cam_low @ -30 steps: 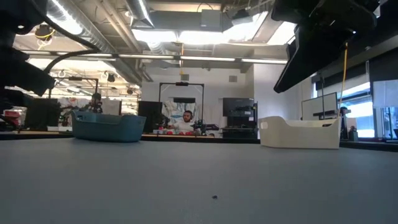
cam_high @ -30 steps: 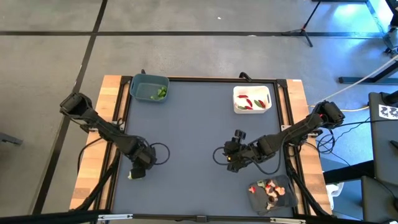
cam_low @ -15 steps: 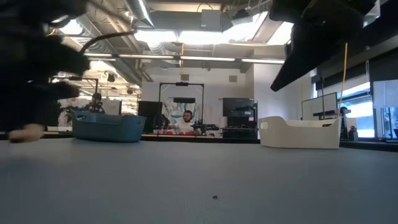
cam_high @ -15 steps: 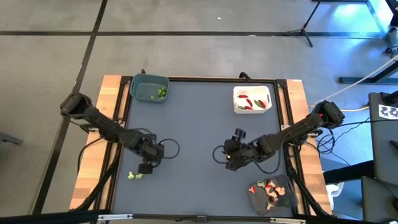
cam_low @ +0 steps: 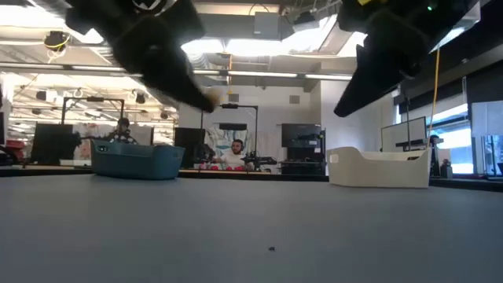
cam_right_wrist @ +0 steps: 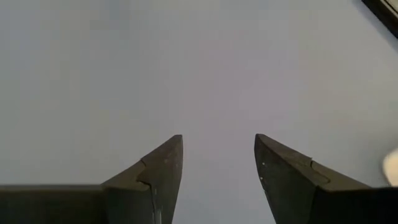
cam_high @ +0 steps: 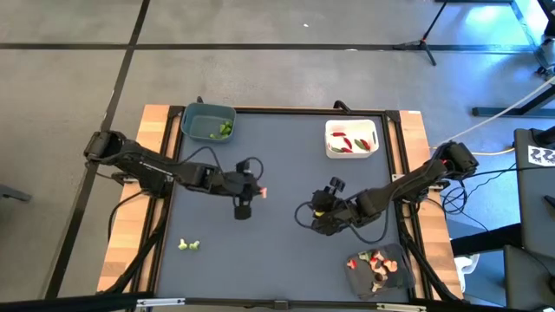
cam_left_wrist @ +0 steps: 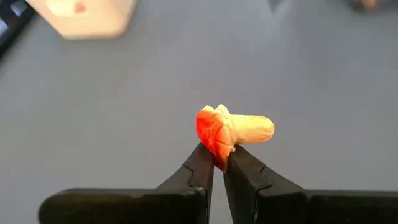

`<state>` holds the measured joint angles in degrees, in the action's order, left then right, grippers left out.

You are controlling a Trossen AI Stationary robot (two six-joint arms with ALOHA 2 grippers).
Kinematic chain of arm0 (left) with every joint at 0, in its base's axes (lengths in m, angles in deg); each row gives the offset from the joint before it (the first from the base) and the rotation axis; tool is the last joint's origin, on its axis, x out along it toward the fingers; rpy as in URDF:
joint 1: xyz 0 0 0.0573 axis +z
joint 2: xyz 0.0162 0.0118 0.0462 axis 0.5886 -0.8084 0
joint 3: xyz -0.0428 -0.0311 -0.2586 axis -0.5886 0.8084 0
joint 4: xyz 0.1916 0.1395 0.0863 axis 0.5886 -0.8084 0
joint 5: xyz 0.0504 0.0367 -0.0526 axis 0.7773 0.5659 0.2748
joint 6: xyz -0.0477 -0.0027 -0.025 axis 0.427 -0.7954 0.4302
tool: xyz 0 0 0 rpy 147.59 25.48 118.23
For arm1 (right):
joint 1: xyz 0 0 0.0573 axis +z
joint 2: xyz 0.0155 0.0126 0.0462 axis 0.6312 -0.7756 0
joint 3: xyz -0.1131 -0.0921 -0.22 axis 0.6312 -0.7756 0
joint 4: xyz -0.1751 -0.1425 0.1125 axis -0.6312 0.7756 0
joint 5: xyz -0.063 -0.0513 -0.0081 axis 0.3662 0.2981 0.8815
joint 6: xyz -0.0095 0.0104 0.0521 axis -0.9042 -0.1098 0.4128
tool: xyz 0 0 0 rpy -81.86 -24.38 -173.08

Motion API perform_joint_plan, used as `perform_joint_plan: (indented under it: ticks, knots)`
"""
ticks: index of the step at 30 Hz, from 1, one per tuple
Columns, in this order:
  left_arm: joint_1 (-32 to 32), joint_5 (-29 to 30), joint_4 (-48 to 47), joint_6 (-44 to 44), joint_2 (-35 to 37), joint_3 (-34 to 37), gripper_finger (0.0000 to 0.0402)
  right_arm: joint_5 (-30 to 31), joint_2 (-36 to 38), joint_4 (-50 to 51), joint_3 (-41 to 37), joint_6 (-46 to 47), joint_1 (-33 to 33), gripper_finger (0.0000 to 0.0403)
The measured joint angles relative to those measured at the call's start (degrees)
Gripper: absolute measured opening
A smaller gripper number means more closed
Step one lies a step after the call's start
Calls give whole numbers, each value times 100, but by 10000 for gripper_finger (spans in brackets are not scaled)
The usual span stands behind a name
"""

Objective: Sort produce into baskets
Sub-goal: Put the brown mushroom into the black bin

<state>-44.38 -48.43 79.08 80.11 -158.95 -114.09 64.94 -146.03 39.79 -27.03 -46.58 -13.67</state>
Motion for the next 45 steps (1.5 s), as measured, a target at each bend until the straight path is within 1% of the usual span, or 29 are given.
perform_joint_plan:
  ticks: [4,6,12,16,19,26,30,35,43,45]
  knots:
    - [125,-3,587,-44,-26,2,32,-30,-29,-510,0,-419,0,198]
    - [142,-12,769,-42,-58,4,32,56,-29,-723,0,-751,0,198]
    - [158,-14,1804,59,-426,7,33,531,-29,-1309,0,-1684,0,198]
    - [222,-16,2358,98,-737,4,33,560,-29,-1917,0,-2192,0,198]
    - [292,-18,2788,394,-971,4,33,554,-29,-2205,2,-2284,0,198]
    - [421,-18,3428,1056,-1385,7,33,513,-29,-2243,2,-2365,-19,198]
    - [431,-18,3622,1220,-1518,7,33,620,-29,-2445,4,-2499,-244,198]
    - [364,-32,3724,1248,-1530,4,33,594,-31,-2512,4,-2375,-600,198]
    - [341,-32,3796,1152,-1532,4,34,-210,-31,-2581,4,-2379,-878,198]
    - [349,-28,3799,1139,-1530,4,34,-302,-31,-2695,4,-2415,-878,197]
